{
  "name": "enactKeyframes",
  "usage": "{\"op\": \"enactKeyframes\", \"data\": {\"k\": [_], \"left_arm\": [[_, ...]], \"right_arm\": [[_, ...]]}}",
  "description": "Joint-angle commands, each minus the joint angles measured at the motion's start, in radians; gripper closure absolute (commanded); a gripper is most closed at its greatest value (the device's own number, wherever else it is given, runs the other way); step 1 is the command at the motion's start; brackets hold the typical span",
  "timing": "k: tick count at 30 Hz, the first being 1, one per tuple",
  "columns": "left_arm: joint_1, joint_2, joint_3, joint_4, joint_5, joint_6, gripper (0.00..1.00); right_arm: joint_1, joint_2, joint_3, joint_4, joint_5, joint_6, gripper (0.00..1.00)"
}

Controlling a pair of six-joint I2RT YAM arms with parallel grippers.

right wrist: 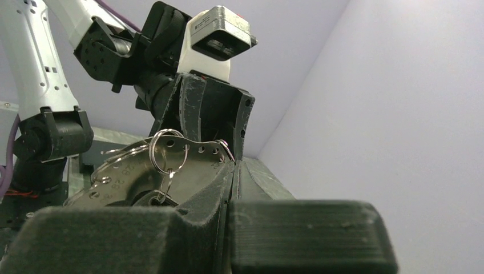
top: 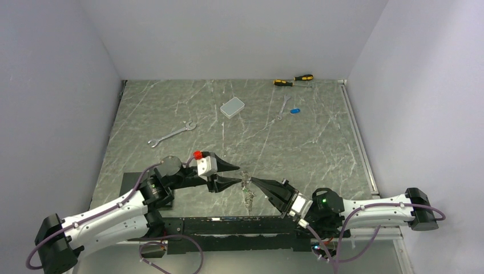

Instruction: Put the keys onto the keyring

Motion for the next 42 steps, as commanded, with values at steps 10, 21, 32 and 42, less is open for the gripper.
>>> {"op": "enactKeyframes", "data": {"k": [10, 21, 32, 42], "left_arm": [[-0.015, 0.038, 0.048, 0.078, -0.011, 0.047, 0.54], [-0.018, 0.061, 0.058, 0.087, -0.014, 0.064, 0.74], [-0.021, 0.036, 0.086, -0.005, -0.012, 0.103, 1.00], [-0.022, -0.035, 0.166, -0.196, 0.010, 0.279, 1.00]], "right_arm": [[0.001, -0.017, 0.022, 0.041, -0.013, 0.028, 1.00], [0.003, -0.017, 0.021, 0.041, -0.013, 0.036, 1.00], [0.002, -0.046, 0.022, -0.008, -0.022, 0.048, 1.00], [0.001, -0.171, 0.007, -0.196, 0.111, 0.235, 0.48]]}}
